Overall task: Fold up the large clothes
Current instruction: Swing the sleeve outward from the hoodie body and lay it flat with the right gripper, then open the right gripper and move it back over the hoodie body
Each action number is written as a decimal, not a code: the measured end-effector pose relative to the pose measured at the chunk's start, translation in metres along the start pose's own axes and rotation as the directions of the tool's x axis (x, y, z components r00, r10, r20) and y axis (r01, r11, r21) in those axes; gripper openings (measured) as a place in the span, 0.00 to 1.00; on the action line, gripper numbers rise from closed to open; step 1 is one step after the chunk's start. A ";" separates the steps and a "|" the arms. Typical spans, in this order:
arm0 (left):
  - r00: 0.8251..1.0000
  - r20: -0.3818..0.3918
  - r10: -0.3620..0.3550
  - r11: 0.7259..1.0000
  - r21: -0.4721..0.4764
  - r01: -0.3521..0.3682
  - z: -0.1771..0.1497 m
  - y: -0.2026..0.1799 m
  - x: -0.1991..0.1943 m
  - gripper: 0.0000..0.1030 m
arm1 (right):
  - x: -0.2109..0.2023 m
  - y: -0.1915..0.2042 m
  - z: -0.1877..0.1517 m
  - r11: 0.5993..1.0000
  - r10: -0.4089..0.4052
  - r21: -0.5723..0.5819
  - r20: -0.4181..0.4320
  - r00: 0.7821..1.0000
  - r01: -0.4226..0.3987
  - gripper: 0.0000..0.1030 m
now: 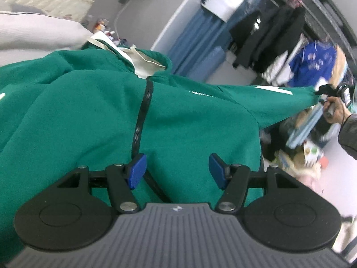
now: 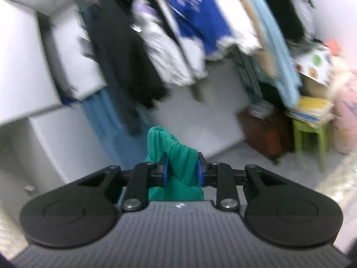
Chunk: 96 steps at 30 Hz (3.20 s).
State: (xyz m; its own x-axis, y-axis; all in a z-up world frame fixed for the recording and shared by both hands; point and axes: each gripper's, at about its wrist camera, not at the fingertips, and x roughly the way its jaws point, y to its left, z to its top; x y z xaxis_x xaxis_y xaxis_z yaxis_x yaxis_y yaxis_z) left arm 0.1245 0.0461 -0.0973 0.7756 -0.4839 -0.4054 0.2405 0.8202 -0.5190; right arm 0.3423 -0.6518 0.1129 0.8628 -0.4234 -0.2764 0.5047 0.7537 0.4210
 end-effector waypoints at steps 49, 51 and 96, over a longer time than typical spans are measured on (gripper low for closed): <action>0.984 -0.069 0.162 0.985 -0.051 -0.165 -0.017 -0.005 -0.070 0.65 | -0.396 0.111 -0.343 0.469 -0.009 -0.356 -0.917 0.399 -0.808 0.79; 0.984 -0.063 0.168 0.983 -0.070 -0.172 -0.016 0.002 -0.073 0.65 | -0.398 0.122 -0.367 0.355 -0.091 -0.462 -0.882 0.462 -0.813 0.78; 0.938 -0.281 0.201 0.978 0.002 -0.209 -0.045 0.000 -0.038 0.65 | -0.302 0.033 -0.243 0.674 -0.071 -0.437 -0.841 0.537 -0.596 0.46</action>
State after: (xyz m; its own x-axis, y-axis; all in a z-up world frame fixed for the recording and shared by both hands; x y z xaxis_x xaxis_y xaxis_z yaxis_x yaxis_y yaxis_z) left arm 0.0685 0.0512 -0.1159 0.6120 -0.3750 -0.6963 0.0743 0.9038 -0.4214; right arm 0.0914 -0.3769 -0.0001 0.4024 0.1419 -0.9044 -0.1870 0.9798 0.0706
